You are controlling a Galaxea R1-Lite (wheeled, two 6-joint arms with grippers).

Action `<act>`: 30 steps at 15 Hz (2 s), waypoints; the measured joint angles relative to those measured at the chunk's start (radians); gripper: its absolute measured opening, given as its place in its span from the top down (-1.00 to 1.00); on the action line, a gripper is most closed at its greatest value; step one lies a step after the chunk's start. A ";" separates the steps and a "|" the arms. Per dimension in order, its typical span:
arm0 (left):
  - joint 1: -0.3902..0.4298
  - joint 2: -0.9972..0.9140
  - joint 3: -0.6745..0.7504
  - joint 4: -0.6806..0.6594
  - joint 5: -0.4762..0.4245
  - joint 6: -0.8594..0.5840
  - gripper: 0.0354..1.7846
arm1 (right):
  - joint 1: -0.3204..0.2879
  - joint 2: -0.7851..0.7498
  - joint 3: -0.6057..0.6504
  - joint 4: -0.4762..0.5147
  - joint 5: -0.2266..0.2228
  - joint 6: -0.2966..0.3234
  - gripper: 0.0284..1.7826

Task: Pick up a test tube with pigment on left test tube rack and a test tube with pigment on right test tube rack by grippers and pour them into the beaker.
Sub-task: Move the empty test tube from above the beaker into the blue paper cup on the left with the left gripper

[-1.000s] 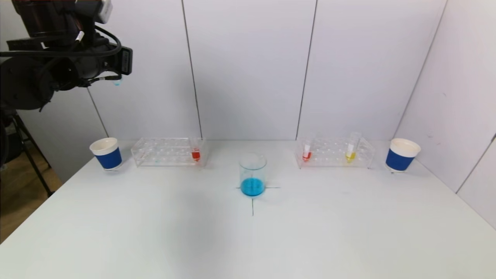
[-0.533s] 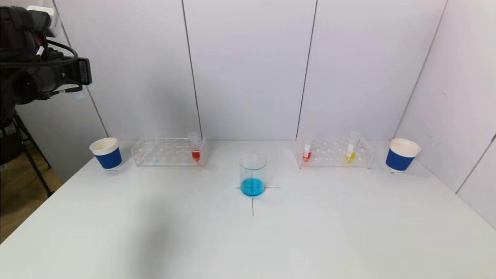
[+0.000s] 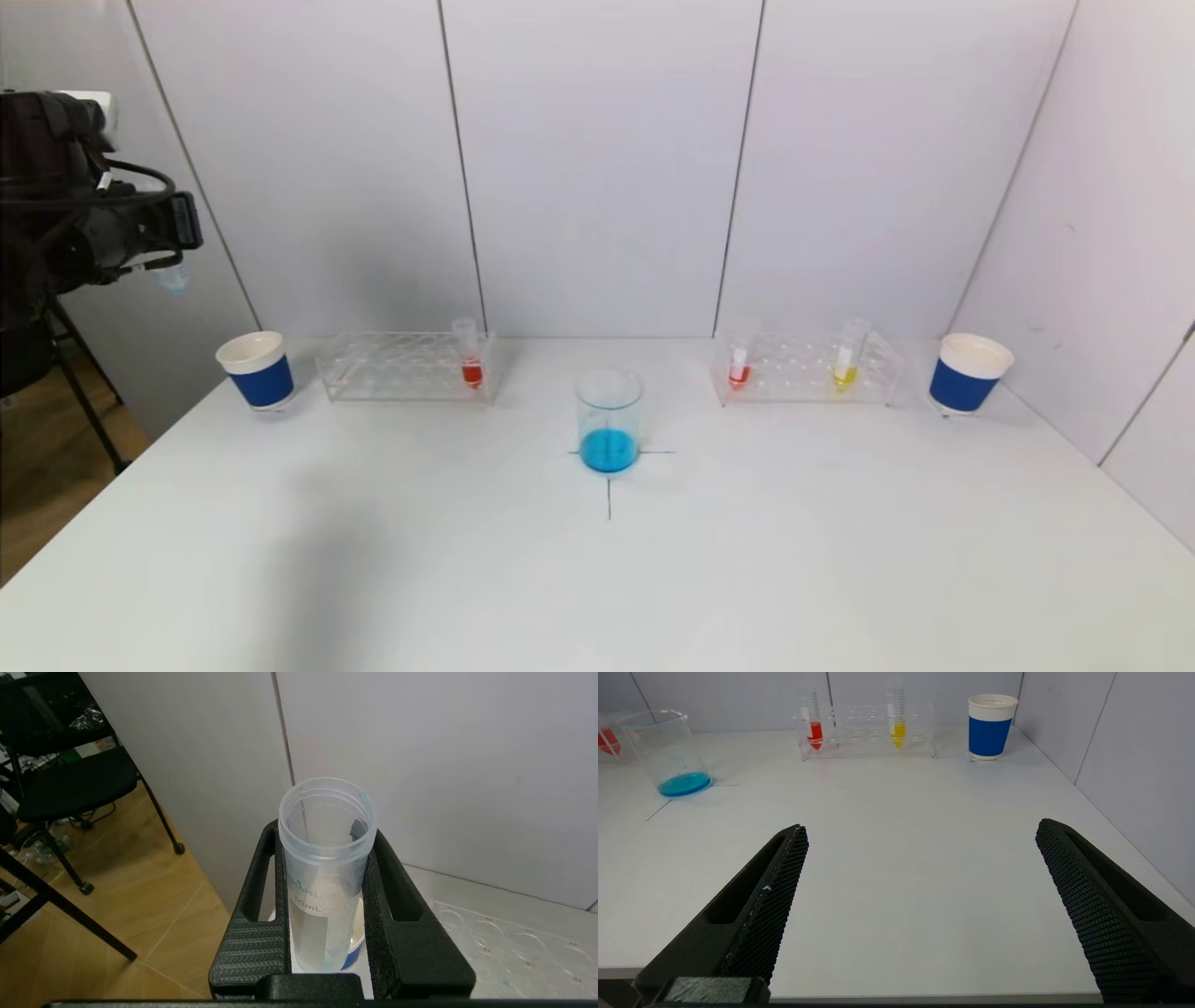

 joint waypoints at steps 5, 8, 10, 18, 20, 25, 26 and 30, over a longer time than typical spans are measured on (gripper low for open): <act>0.018 0.138 -0.014 -0.154 -0.020 -0.010 0.52 | 0.000 0.000 0.000 0.000 0.000 0.000 -0.99; 0.024 0.221 -0.056 -0.181 -0.026 -0.011 0.52 | 0.000 0.000 0.000 0.000 0.000 0.000 -0.99; 0.028 0.269 -0.089 -0.186 -0.027 -0.011 0.52 | 0.000 0.000 0.000 0.000 0.000 0.000 -0.99; 0.037 0.383 -0.101 -0.264 -0.056 -0.012 0.52 | 0.000 0.000 0.000 0.000 0.000 0.000 -0.99; 0.038 0.401 -0.098 -0.280 -0.055 -0.013 0.52 | 0.000 0.000 0.000 0.000 0.000 0.000 -0.99; 0.038 0.444 -0.065 -0.339 -0.056 -0.013 0.52 | 0.000 0.000 0.000 0.000 0.000 0.000 -0.99; 0.038 0.449 -0.051 -0.350 -0.056 -0.013 0.52 | 0.000 0.000 0.000 0.000 0.000 0.000 -0.99; 0.037 0.457 -0.008 -0.396 -0.055 -0.013 0.52 | 0.000 0.000 0.000 0.000 0.000 0.000 -0.99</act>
